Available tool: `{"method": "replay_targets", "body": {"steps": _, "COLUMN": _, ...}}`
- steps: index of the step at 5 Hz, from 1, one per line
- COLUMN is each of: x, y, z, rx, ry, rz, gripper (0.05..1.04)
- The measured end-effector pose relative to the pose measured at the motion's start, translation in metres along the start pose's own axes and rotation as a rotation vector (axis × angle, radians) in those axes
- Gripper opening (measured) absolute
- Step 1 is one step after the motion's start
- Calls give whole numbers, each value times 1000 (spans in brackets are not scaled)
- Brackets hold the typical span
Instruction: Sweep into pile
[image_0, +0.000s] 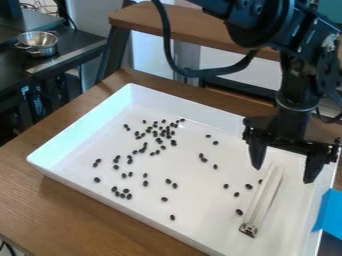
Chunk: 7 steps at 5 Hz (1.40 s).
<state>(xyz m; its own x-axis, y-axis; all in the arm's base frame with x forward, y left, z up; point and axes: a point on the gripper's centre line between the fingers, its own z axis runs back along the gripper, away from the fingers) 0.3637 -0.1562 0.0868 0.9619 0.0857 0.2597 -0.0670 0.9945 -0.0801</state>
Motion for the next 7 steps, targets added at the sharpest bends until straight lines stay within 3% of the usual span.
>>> {"method": "replay_targets", "body": {"steps": 2, "x": -10, "y": 6, "z": -15, "rx": 29, "ry": 38, "rz": -15, "gripper": 1000}}
{"method": "replay_targets", "body": {"steps": 4, "x": 0, "y": 13, "z": -16, "rx": 70, "ry": -24, "rz": -37, "gripper": 1000}}
{"method": "replay_targets", "body": {"steps": 7, "x": -8, "y": 16, "z": -43, "rx": 92, "ry": 5, "rz": -5, "gripper": 1000}}
